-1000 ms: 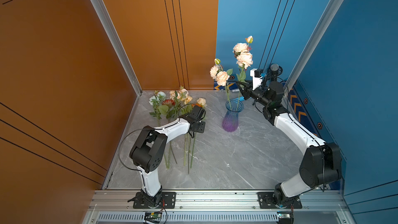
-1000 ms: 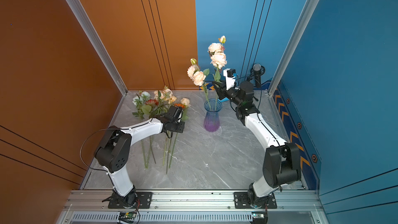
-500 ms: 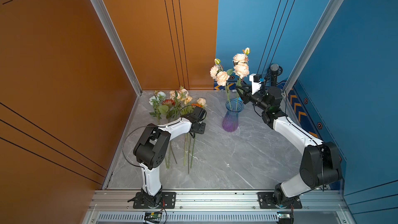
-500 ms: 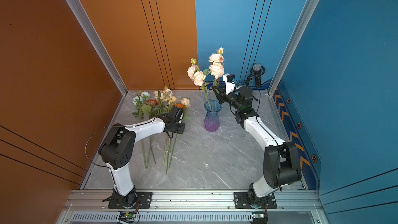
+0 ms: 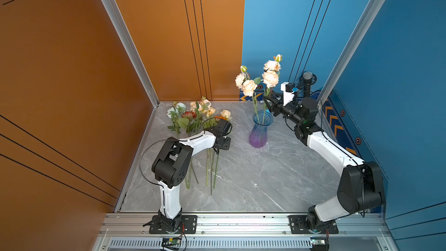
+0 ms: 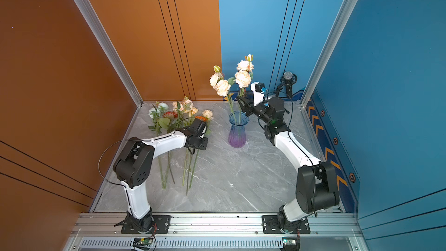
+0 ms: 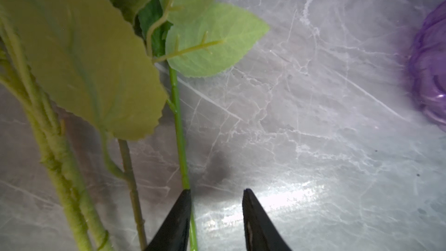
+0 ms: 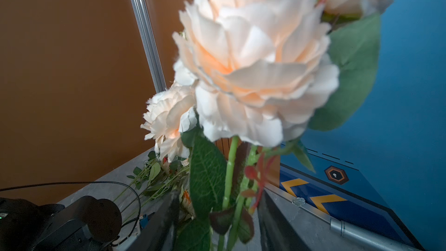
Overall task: Place the pink flowers into the vase
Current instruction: Place the flower in the vase.
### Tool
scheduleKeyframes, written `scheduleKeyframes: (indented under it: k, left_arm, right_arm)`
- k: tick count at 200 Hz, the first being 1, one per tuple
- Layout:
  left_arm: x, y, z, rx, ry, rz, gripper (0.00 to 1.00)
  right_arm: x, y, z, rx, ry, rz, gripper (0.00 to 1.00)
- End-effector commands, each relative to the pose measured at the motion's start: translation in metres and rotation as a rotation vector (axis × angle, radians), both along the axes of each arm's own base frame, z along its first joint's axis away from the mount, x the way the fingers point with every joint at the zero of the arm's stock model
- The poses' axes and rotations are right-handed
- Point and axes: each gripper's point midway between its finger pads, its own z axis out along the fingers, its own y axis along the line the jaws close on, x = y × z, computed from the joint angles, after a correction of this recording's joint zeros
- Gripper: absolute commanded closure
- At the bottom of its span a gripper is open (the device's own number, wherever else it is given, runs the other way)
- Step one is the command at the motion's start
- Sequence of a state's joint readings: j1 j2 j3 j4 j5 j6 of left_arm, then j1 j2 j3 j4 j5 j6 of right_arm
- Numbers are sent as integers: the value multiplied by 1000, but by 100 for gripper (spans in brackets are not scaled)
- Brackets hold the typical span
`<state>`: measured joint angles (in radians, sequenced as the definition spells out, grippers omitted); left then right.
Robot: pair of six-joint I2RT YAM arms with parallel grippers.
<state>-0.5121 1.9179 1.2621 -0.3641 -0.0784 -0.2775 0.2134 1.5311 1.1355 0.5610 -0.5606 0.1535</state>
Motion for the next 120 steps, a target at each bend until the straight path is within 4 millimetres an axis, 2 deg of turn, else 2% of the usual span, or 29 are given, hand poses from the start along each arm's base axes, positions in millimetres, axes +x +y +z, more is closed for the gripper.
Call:
scheduleKeyframes:
  k: [1,41,120]
  left_arm:
    - [2,5,-6,25,23,15,63]
    - [6,6,-6,37,15,27,65]
    - [12,10,6,75,-38,50,63]
  right_arm:
    - [-9,-5,15,-7,-49,-27,41]
    - [-12,-11,16,-15,-54,-50,27]
    - [-29,-19,20,-14,-68,-75,26]
